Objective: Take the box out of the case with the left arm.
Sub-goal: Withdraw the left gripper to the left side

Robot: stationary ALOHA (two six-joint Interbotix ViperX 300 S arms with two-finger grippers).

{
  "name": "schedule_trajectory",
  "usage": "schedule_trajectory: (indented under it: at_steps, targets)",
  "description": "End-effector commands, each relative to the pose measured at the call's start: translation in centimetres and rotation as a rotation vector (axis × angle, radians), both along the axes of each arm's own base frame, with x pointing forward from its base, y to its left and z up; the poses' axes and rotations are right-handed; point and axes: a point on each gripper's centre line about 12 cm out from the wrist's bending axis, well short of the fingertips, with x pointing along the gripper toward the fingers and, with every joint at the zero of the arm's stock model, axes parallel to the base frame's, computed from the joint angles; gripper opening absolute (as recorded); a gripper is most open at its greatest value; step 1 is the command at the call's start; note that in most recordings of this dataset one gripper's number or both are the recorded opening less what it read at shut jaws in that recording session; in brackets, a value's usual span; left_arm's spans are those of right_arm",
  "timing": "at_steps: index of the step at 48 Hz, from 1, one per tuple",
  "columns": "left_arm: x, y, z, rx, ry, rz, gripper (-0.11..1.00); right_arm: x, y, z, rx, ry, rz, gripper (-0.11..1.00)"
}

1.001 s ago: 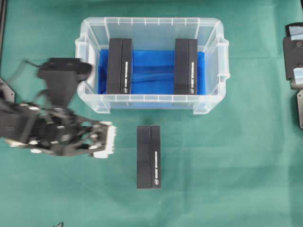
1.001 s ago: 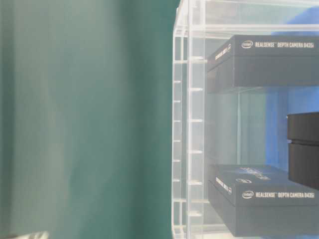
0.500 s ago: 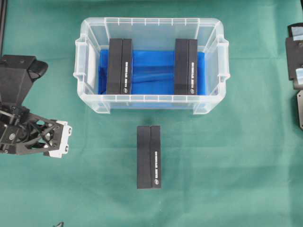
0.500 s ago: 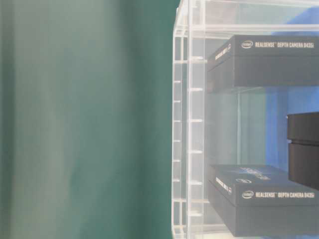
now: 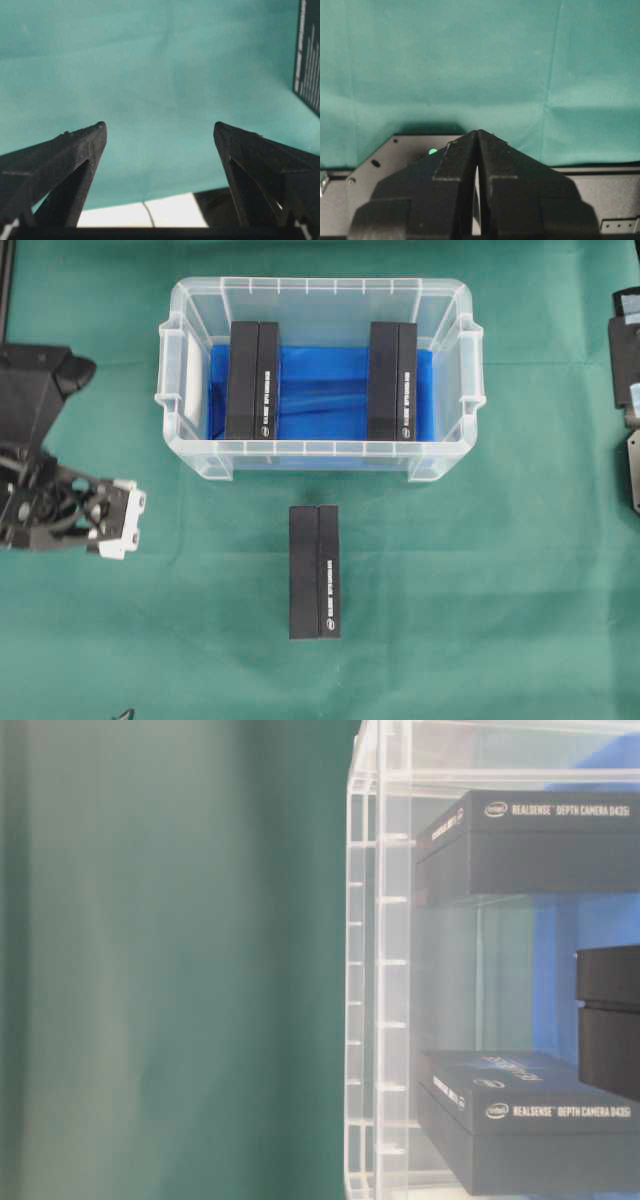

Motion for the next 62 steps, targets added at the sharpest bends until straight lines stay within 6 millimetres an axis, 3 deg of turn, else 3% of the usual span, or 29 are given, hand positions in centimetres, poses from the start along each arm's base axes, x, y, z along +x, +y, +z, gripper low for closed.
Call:
schedule_trajectory:
  at_steps: [1,20,37,46,62]
  targets:
    - [-0.1,1.3,0.8,0.0,-0.026,0.015,0.87,0.0,0.0,0.4,-0.003,-0.012,0.001,0.02]
    - [-1.0,7.9,1.0,0.061,-0.029,0.029,0.87,0.0,-0.1,0.3,-0.003,-0.009,-0.002,0.02]
    - [-1.5,12.3,1.2,0.111,-0.013,0.004,0.87,0.0,-0.1,0.4,-0.003,-0.012,-0.002,0.02]
    - [-1.7,13.9,1.3,0.126,-0.005,0.006,0.87,0.0,-0.1,0.4,-0.003,-0.012,-0.004,0.02]
    - [-1.5,14.7,1.4,0.132,0.001,-0.004,0.87,0.1,-0.1,0.4,-0.003,-0.011,-0.004,0.02]
